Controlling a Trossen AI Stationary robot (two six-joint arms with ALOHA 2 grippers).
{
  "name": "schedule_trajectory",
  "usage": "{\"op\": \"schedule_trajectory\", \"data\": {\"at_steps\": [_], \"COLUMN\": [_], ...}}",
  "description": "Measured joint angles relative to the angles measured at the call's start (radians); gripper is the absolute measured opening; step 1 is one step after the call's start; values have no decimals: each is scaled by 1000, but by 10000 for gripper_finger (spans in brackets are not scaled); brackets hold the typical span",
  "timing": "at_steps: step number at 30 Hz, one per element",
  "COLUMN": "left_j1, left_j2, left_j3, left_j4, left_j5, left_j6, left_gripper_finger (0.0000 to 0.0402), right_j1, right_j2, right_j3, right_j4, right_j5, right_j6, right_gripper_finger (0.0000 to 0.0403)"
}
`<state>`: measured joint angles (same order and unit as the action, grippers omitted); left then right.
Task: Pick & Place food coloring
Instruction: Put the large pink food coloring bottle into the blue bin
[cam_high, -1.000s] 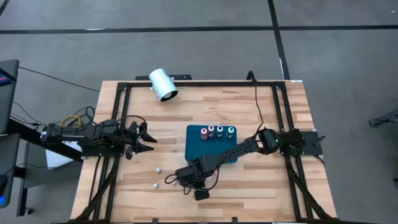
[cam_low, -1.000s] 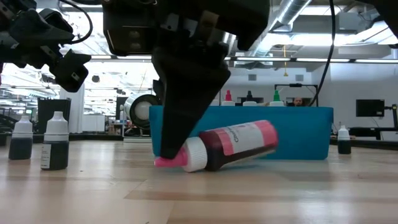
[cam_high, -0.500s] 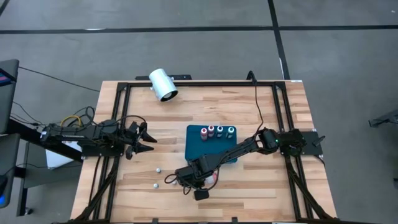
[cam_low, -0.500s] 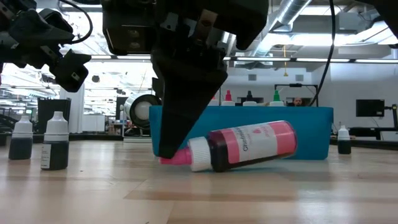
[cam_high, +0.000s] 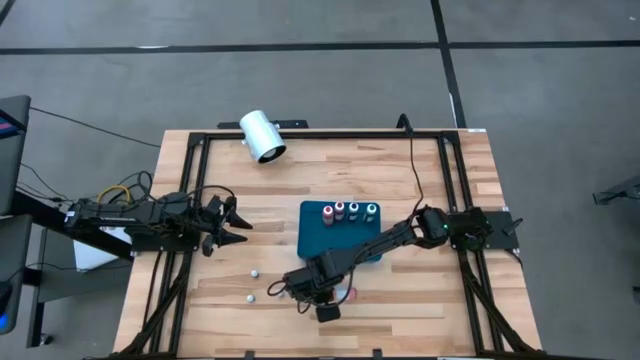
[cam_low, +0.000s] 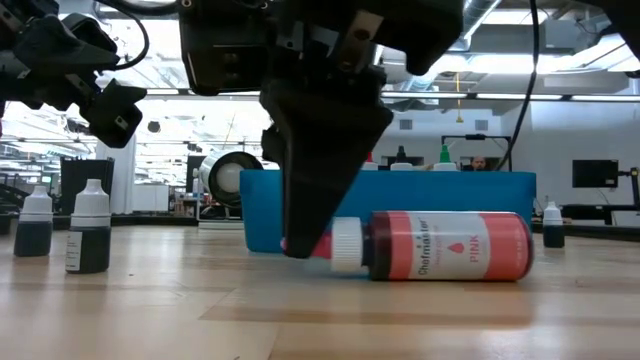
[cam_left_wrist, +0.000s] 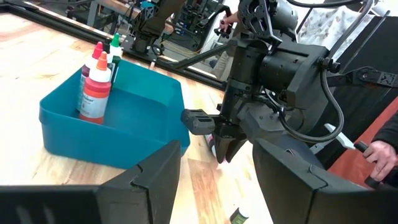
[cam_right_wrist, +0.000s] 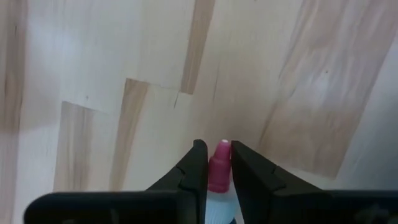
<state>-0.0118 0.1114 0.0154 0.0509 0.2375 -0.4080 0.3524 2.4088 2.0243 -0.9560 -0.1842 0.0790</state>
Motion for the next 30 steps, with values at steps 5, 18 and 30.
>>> {"op": "schedule_trajectory", "data": {"at_steps": [5,18,30], "left_j1": [0,0,0], "left_j2": [0,0,0], "left_j3": [0,0,0], "left_j4": [0,0,0], "left_j5": [0,0,0], "left_j6": [5,5,5], "left_gripper_finger": [193,193,193], "right_j1": [3,8,8], "right_j2": [0,0,0], "right_j3": [0,0,0], "right_j4": [-37,-38,-38], "right_j5": [0,7,9], "right_j6": [0,-7,0], "right_gripper_finger": [49,23,1]}}
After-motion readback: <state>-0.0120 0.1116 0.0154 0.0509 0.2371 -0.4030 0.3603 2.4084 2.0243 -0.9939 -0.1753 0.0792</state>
